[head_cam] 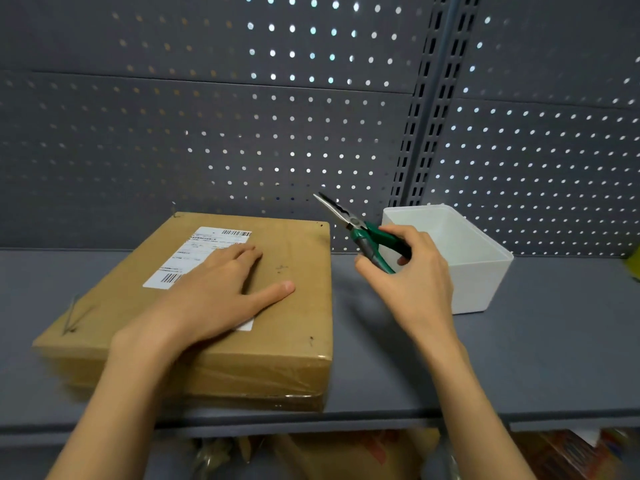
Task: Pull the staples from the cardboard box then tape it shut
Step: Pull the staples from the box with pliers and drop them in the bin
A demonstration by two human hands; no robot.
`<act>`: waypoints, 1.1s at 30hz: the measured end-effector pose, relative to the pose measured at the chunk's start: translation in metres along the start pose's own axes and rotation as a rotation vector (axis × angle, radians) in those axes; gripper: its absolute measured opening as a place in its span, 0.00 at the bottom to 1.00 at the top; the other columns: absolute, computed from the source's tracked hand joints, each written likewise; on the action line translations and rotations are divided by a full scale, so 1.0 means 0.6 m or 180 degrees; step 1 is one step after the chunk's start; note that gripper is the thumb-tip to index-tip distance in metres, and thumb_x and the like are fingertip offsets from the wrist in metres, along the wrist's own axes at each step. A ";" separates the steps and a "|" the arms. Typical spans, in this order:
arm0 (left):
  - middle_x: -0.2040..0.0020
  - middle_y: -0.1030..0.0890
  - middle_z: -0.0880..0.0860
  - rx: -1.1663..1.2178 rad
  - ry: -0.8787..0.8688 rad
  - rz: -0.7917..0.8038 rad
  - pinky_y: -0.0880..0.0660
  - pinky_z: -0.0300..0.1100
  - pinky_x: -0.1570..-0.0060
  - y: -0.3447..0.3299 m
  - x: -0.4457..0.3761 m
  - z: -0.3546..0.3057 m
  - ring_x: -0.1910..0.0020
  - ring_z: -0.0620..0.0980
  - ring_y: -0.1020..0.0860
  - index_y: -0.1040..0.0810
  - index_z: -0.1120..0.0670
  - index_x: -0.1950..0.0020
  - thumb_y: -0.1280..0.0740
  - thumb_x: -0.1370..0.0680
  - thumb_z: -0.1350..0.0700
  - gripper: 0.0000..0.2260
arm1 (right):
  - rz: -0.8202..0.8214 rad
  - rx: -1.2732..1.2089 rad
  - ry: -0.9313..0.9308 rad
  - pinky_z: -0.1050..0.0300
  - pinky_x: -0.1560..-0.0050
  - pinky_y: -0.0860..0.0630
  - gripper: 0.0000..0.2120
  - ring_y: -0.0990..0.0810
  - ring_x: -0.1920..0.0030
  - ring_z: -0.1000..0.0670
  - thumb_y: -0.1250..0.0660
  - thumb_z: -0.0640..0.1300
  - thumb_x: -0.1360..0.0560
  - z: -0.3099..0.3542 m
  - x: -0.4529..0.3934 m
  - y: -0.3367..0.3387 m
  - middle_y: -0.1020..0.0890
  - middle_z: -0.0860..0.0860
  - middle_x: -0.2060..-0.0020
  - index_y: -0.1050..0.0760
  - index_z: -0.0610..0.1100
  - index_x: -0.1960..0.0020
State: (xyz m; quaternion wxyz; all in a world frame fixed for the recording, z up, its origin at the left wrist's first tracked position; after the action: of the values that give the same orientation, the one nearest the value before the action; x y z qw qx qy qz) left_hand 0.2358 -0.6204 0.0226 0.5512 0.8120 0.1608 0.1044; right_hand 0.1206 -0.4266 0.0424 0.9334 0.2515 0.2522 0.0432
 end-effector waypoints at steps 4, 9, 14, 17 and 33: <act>0.24 0.45 0.42 0.0066 -0.0041 -0.0094 0.48 0.39 0.30 0.000 0.024 0.008 0.26 0.41 0.47 0.45 0.47 0.24 0.44 0.27 0.33 0.35 | 0.0115 -0.0228 -0.0023 0.56 0.48 0.27 0.17 0.24 0.49 0.54 0.27 0.50 0.36 0.007 0.004 -0.020 0.22 0.59 0.53 0.27 0.59 0.50; 0.26 0.42 0.39 0.0052 -0.0117 -0.0340 0.47 0.38 0.30 0.003 0.041 0.014 0.27 0.40 0.45 0.40 0.43 0.26 0.54 0.34 0.23 0.42 | 0.0373 -0.0426 -0.0085 0.53 0.48 0.25 0.16 0.22 0.51 0.55 0.26 0.50 0.36 0.010 0.012 -0.055 0.20 0.56 0.52 0.27 0.58 0.51; 0.28 0.39 0.37 -0.0151 -0.0262 -0.0610 0.43 0.35 0.36 0.010 0.049 0.010 0.30 0.39 0.42 0.37 0.37 0.30 0.59 0.37 0.27 0.39 | 0.0507 -0.0281 0.0005 0.54 0.48 0.25 0.17 0.23 0.49 0.55 0.26 0.52 0.36 0.015 0.019 -0.073 0.20 0.56 0.51 0.27 0.58 0.50; 0.30 0.36 0.37 -0.0191 -0.0321 -0.0709 0.42 0.35 0.38 0.012 0.051 0.008 0.31 0.39 0.40 0.35 0.37 0.31 0.59 0.35 0.27 0.36 | 0.0564 -0.0173 0.0003 0.51 0.46 0.25 0.18 0.22 0.48 0.54 0.26 0.53 0.36 0.011 0.022 -0.077 0.20 0.56 0.51 0.25 0.56 0.48; 0.33 0.39 0.36 -0.0370 -0.0472 -0.0558 0.45 0.34 0.44 0.001 0.044 0.004 0.36 0.37 0.44 0.41 0.31 0.32 0.62 0.34 0.29 0.32 | 0.1091 0.0520 0.0174 0.51 0.48 0.25 0.19 0.24 0.48 0.54 0.29 0.58 0.39 0.017 0.021 -0.041 0.21 0.60 0.52 0.24 0.59 0.50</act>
State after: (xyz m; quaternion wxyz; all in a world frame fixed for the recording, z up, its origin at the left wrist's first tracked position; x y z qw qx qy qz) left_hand 0.2612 -0.6127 0.0224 0.6148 0.7670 0.1836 0.0047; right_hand 0.1355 -0.4501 0.0321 0.8817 0.3645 0.2336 0.1877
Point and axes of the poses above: each hand's wrist, its own x-axis away from the middle knuckle, its own y-axis out of the back of the hand, z = x × y, the point moved 10 cm from there along -x, towards the middle knuckle
